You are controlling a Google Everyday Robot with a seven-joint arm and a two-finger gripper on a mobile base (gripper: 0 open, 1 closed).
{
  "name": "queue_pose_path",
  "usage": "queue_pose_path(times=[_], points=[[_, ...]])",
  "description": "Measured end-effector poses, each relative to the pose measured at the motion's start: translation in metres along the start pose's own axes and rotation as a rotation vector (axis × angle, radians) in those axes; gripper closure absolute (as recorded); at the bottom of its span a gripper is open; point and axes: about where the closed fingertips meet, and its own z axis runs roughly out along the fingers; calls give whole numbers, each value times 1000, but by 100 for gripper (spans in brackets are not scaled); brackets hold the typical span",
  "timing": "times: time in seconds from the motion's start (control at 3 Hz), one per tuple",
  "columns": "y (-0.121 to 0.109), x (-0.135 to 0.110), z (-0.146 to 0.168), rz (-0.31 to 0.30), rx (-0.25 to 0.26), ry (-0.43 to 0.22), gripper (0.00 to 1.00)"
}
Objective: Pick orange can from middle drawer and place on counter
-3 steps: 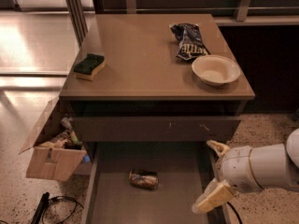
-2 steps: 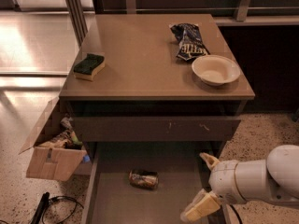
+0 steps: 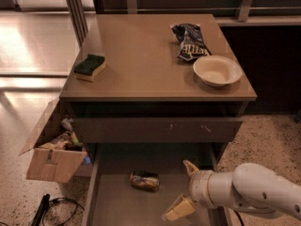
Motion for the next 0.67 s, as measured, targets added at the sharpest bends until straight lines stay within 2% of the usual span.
queue_pose_path(times=[0.33, 0.67], points=[[-21, -4, 54, -53, -28, -57, 0], [-21, -4, 54, -53, -28, -57, 0]])
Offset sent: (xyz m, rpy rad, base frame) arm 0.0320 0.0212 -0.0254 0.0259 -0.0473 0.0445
